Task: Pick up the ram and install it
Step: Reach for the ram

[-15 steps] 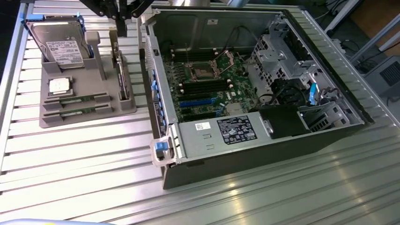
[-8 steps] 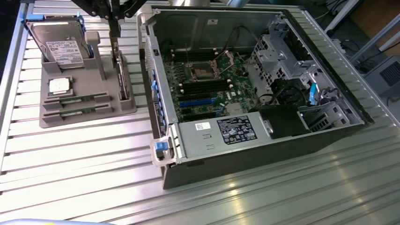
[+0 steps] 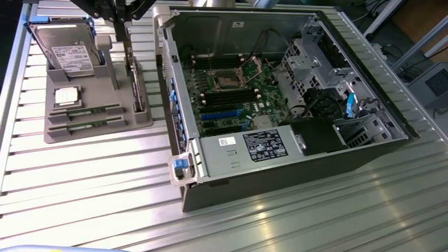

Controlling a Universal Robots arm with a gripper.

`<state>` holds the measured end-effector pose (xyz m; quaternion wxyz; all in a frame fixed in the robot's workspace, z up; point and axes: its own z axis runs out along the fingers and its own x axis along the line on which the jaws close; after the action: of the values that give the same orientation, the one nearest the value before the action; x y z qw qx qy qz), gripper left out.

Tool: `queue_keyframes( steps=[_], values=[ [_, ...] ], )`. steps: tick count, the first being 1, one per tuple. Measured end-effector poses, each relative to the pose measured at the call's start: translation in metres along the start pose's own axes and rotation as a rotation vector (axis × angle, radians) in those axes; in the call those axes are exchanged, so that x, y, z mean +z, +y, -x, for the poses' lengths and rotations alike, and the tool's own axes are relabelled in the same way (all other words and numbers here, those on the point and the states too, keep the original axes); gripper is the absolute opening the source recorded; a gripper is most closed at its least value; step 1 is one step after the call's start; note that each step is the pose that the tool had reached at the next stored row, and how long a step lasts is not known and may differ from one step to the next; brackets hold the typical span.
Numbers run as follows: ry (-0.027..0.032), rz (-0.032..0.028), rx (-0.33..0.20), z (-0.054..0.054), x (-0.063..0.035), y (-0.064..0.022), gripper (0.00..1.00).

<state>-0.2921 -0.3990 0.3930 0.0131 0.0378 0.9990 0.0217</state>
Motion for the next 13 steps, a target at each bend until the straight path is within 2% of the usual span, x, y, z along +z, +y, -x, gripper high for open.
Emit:
queue_keyframes(
  steps=[3,9,13],
  values=[
    [0.0000,0.0000,0.000,0.000,-0.0001,-0.0024,0.10],
    [0.0000,0.0000,0.000,0.001,-0.0005,-0.0139,0.10],
    [-0.0001,0.0001,0.000,0.001,-0.0006,-0.0180,0.10]
  ],
)
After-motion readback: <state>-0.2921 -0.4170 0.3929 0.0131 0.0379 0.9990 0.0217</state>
